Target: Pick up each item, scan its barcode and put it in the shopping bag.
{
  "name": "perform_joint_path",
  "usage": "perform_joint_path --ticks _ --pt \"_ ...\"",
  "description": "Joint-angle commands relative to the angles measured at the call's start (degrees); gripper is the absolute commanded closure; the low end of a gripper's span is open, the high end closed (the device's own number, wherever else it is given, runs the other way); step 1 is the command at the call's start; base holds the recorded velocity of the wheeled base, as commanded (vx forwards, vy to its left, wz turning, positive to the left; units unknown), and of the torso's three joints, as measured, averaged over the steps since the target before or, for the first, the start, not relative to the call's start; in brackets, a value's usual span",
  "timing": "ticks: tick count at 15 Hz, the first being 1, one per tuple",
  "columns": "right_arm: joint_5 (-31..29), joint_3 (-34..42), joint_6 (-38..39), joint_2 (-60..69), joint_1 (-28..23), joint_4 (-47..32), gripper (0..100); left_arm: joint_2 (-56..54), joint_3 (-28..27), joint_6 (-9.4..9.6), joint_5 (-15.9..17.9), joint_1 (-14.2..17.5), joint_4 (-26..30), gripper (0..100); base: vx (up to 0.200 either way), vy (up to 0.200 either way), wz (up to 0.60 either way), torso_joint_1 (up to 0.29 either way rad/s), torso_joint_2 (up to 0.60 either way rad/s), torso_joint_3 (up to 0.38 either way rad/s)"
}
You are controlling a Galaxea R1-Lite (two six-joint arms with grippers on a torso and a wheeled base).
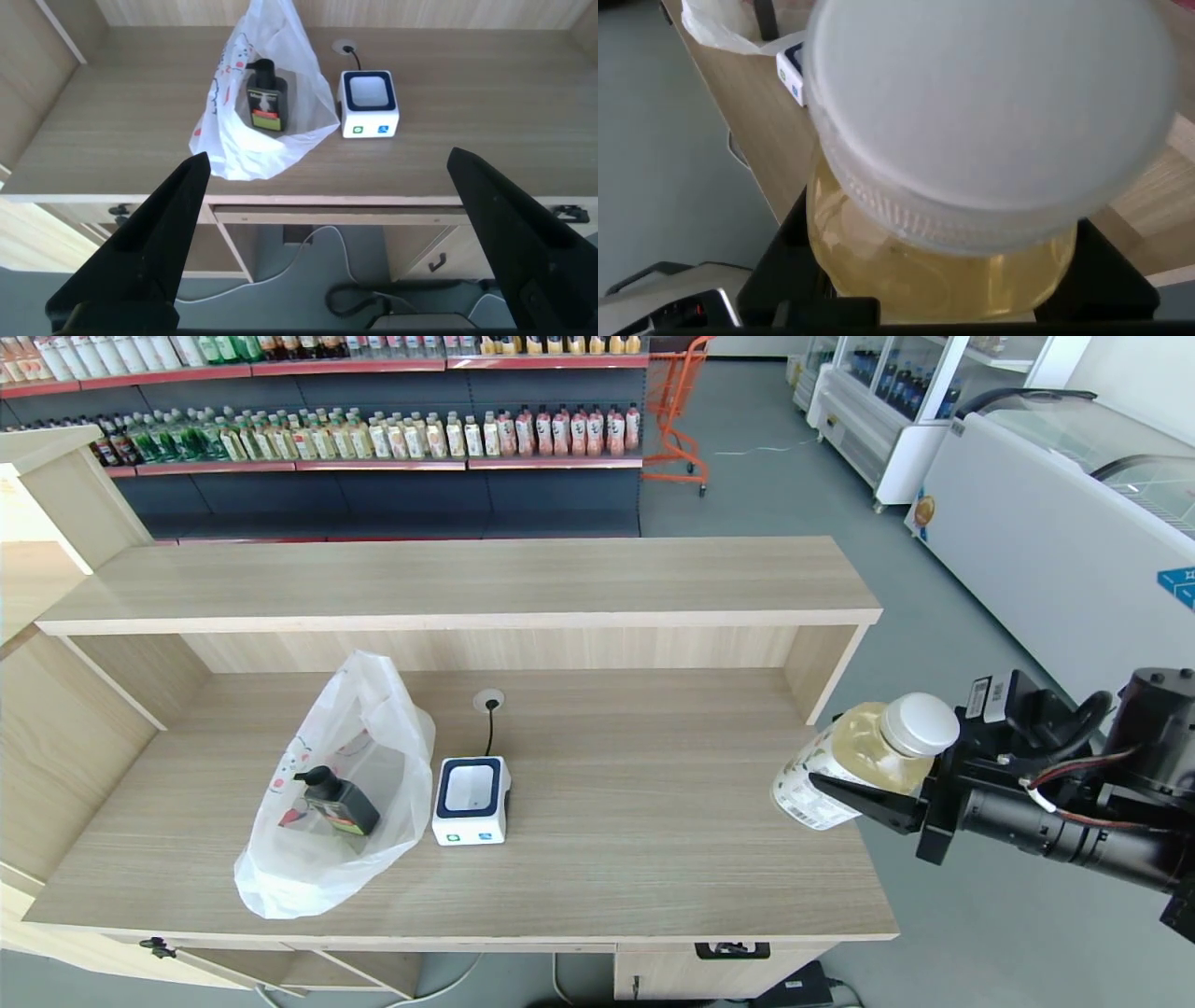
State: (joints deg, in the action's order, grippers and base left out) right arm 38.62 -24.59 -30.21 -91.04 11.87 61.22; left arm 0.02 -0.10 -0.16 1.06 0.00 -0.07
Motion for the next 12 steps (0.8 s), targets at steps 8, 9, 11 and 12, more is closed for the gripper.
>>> perform_joint_path --ticks 8,9,11,12 --pt "-0.2 5.0 0.3 -0.4 -0.4 2.8 100 0.0 0.0 -0.02 0.0 0.0 0.0 0 0.0 0.025 0.0 0.0 0.0 0.0" --pt "-0.1 5.1 0.4 -0.5 -0.4 2.9 100 0.0 0.0 -0.11 0.0 0.0 0.0 0 0.0 0.2 0.0 0.002 0.0 0.002" --pt "-0.1 5.8 3.9 -0.5 -0.4 2.9 100 0.0 0.0 -0.19 0.0 0.0 0.0 0 0.0 0.2 0.0 0.007 0.0 0.002" --pt "-0.1 5.7 6.0 -0.5 -0.3 2.9 100 0.0 0.0 -0.19 -0.1 0.0 0.0 0 0.0 0.2 0.0 0.002 0.01 0.012"
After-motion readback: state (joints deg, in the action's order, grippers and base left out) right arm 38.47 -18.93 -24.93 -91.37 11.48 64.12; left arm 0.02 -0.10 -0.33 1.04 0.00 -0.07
